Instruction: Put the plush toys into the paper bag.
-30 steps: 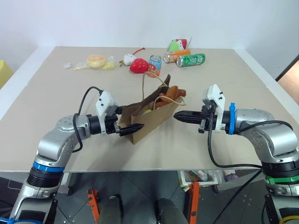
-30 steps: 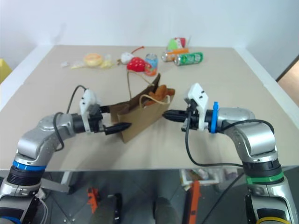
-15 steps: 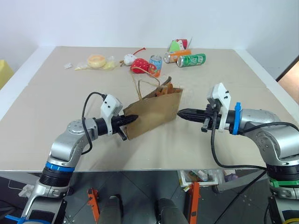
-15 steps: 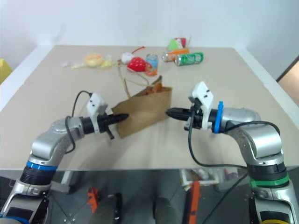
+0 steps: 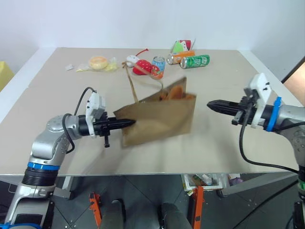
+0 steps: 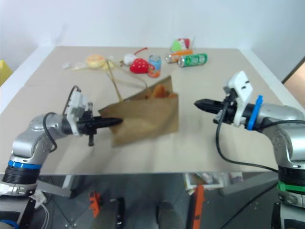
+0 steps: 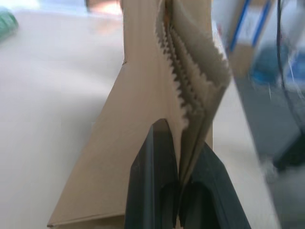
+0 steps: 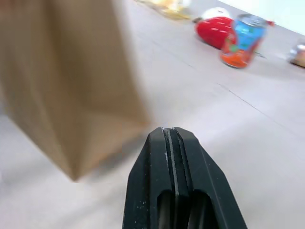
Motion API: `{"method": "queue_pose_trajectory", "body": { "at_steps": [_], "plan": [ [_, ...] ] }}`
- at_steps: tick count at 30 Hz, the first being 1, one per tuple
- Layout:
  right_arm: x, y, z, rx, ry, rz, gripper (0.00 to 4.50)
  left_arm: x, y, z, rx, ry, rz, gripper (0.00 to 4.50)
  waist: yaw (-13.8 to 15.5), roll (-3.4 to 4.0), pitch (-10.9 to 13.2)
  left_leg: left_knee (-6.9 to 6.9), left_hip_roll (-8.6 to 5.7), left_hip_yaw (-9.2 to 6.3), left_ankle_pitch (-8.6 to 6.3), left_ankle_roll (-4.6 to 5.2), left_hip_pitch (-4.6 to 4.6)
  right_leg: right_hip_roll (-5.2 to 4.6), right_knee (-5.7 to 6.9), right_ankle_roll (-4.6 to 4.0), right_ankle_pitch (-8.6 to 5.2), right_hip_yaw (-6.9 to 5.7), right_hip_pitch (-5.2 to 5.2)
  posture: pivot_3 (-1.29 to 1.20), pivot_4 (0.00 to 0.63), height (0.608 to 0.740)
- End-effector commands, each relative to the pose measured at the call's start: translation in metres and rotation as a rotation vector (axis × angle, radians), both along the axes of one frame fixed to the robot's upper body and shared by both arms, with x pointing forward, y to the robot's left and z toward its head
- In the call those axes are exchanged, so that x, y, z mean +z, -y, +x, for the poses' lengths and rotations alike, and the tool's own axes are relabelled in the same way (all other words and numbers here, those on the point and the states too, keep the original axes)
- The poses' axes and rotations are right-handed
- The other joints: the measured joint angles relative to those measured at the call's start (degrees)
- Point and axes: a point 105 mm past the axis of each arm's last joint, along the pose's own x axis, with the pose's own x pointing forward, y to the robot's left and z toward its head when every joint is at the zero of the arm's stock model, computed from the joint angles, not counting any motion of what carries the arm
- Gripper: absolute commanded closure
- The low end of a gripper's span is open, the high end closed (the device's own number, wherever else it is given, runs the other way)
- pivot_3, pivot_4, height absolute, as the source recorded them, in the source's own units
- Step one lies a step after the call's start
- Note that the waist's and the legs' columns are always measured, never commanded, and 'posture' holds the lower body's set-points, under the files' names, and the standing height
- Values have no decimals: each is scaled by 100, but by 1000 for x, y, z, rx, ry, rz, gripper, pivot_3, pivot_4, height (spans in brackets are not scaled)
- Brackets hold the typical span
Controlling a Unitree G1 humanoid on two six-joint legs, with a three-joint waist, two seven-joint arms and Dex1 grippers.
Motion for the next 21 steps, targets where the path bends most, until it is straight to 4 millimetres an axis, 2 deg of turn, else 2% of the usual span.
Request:
{"method": "queue_pose_trajectory", "body": {
  "at_steps": [1, 6, 11, 17, 20, 21],
  "plan": [
    [23, 18, -6, -42, 86, -18, 4500, 10, -8, 14, -41, 92, 49, 4450, 4, 0, 0, 2, 0, 1, 0, 0, -1, -1, 0, 0, 1, -1, 1, 0, 150, 740],
    [29, 26, -10, -66, 107, -19, 4500, 15, 1, 26, -115, 108, 28, 4450, 23, 0, 0, 4, -2, 13, 1, 2, -6, -10, -1, 7, -2, 0, 1, 0, 150, 740],
    [24, 20, -11, -52, 96, -14, 4500, 11, 17, 20, -220, 99, 15, 4450, 22, 0, 0, -2, -2, 14, -1, 3, -7, -7, -1, 34, 1, 1, -1, 0, 150, 740],
    [13, 12, -12, -22, 62, -11, 4500, 3, 15, 24, -216, 71, 50, 4450, 3, 0, 0, -9, 1, 1, -1, 4, -6, 4, 4, 33, 1, -1, -5, 0, 150, 740],
    [8, 8, -13, -15, 51, -10, 4500, 3, 15, 31, -160, 60, 27, 3748, 3, 0, 0, -1, 0, 1, -1, 5, -7, 2, 3, 35, 3, -1, -1, 0, 150, 740],
    [7, 6, -13, -12, 50, -7, 4500, 5, 16, 33, -150, 63, 7, 3294, 2, 0, 0, 3, 0, 2, -1, 5, -7, 0, 3, 33, 2, 0, 2, 0, 150, 740]
  ]
}}
